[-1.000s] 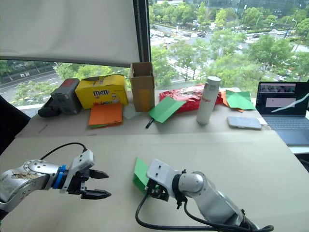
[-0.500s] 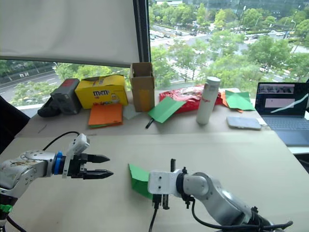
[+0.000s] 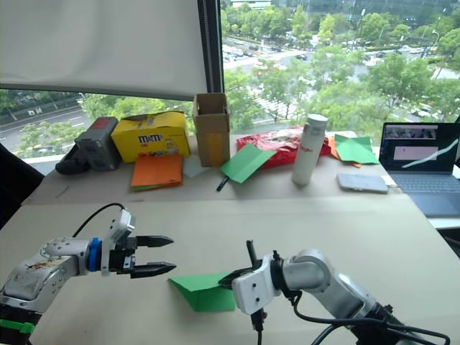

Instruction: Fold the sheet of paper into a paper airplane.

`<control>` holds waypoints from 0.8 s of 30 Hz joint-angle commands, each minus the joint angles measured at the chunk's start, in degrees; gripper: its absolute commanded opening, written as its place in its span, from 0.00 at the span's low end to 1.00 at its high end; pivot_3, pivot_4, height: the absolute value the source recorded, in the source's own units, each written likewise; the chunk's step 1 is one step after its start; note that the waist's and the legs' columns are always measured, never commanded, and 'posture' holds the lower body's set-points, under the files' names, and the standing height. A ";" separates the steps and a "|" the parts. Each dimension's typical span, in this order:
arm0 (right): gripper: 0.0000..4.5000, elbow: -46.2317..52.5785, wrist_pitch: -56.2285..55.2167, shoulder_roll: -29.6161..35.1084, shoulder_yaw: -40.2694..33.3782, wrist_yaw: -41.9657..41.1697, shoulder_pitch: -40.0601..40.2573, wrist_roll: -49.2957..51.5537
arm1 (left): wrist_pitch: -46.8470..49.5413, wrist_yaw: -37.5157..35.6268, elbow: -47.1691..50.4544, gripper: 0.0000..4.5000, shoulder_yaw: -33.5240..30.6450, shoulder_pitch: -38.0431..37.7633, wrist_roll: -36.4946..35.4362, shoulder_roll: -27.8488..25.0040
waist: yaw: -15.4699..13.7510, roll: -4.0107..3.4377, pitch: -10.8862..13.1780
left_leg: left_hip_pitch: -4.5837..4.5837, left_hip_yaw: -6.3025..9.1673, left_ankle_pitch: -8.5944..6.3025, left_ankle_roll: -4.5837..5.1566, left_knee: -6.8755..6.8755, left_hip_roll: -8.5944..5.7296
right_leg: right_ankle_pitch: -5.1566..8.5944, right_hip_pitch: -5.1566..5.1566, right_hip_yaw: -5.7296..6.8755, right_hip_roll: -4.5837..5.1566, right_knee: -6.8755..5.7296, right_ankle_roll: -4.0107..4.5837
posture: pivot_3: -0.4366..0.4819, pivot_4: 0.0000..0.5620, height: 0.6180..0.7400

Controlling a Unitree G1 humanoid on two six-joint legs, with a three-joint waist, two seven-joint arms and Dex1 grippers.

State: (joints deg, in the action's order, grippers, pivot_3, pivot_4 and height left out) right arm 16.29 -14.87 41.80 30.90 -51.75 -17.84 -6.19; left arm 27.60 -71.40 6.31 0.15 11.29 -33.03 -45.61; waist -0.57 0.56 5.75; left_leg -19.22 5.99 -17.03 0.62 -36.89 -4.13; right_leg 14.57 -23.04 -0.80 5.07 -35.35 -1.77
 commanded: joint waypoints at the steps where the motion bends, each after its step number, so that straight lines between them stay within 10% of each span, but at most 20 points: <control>1: 0.00 1.16 -0.10 -0.96 -1.27 -0.43 1.21 0.02 | -6.65 -3.23 -1.44 0.60 1.39 0.70 2.85 0.95 | -0.12 0.00 0.00 | 0.00 0.00 0.00 0.00 -0.01 0.00 | 0.00 0.00 0.01 0.00 0.00 0.00 | 0.48 0.27 1.00; 9: 0.00 0.76 2.70 -3.00 -1.24 -0.77 3.55 -1.44 | -25.57 -8.60 -13.44 0.02 8.48 3.75 13.78 5.96 | -0.11 -0.02 -0.03 | 0.01 -0.02 0.01 -0.02 -0.01 0.00 | 0.00 0.00 0.00 -0.03 -0.03 0.00 | 0.48 0.27 1.00; 24: 0.00 3.70 9.54 -6.07 -2.89 -0.89 7.31 1.02 | -40.56 -11.10 -30.02 0.00 13.96 5.81 22.27 11.54 | -0.13 -0.08 -0.25 | 0.06 -0.01 -0.03 0.06 -0.12 -0.05 | 0.00 0.03 0.03 -0.06 -0.50 0.00 | 0.48 0.27 1.00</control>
State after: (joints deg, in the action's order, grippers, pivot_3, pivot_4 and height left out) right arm 17.50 -6.37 36.34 29.68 -52.36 -10.59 -7.60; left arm -11.99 -81.98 -21.89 12.42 18.25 -13.27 -34.14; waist -0.70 0.48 5.50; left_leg -19.16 5.98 -17.06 0.70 -37.01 -4.18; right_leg 14.57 -23.00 -0.77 5.01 -35.84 -1.77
